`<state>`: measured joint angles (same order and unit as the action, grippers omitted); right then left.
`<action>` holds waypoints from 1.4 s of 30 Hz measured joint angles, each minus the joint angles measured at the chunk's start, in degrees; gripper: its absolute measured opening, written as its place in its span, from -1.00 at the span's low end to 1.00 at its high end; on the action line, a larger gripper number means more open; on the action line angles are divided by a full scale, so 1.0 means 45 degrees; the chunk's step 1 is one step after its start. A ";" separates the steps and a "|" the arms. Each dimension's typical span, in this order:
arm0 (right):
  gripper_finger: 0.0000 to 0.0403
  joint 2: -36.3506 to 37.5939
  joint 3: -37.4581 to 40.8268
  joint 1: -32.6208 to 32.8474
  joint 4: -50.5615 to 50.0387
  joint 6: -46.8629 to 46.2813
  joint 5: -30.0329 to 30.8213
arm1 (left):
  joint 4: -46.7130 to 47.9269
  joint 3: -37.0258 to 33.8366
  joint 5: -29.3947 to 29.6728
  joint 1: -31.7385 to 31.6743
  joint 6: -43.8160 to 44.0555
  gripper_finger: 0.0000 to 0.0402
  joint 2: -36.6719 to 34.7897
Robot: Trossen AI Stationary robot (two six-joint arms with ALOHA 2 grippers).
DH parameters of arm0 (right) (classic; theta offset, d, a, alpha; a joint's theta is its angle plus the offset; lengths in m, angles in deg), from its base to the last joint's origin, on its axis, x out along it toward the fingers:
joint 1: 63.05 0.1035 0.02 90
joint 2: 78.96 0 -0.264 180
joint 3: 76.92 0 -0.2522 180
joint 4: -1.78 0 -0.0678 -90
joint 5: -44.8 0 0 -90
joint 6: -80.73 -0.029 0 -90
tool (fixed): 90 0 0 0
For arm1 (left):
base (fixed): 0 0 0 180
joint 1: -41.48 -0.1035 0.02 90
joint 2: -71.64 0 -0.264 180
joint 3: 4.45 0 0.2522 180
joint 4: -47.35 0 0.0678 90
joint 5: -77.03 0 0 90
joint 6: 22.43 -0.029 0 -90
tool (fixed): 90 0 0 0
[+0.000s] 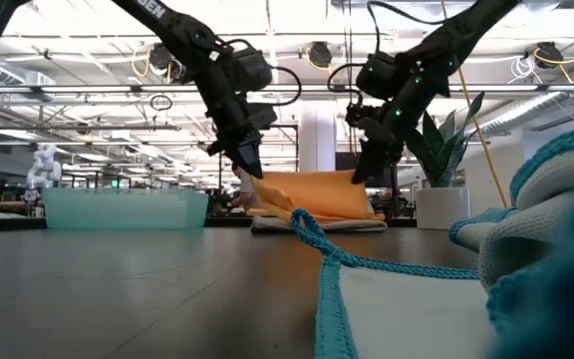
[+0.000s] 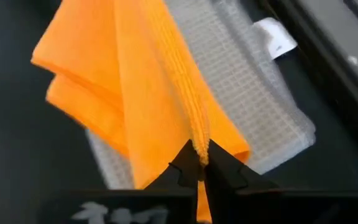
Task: Fold microfiber towels
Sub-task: Stack the folded orange microfiber towel on top of the folded gray microfiber towel
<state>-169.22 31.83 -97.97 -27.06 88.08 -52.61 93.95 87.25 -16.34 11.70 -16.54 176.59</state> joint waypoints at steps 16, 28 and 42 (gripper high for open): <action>-0.25 -0.0014 -0.0156 -0.0355 0.0799 0.0278 0.1377 | -0.0860 0.0003 0.0212 -0.0369 -0.0640 -0.41 0.0013; -0.27 0.0886 -0.0156 0.1057 -0.0547 -0.1783 -0.0421 | 0.0653 0.0013 0.1616 0.1000 0.1189 -0.24 -0.1117; -0.28 0.3433 -0.0161 0.3538 -0.0658 -0.4977 -0.2082 | 0.1937 -0.0009 0.2709 0.0905 0.4981 -0.24 -0.0757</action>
<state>-153.77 31.11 -82.06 -30.02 65.68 -61.97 102.67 87.21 -4.15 15.77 5.87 173.19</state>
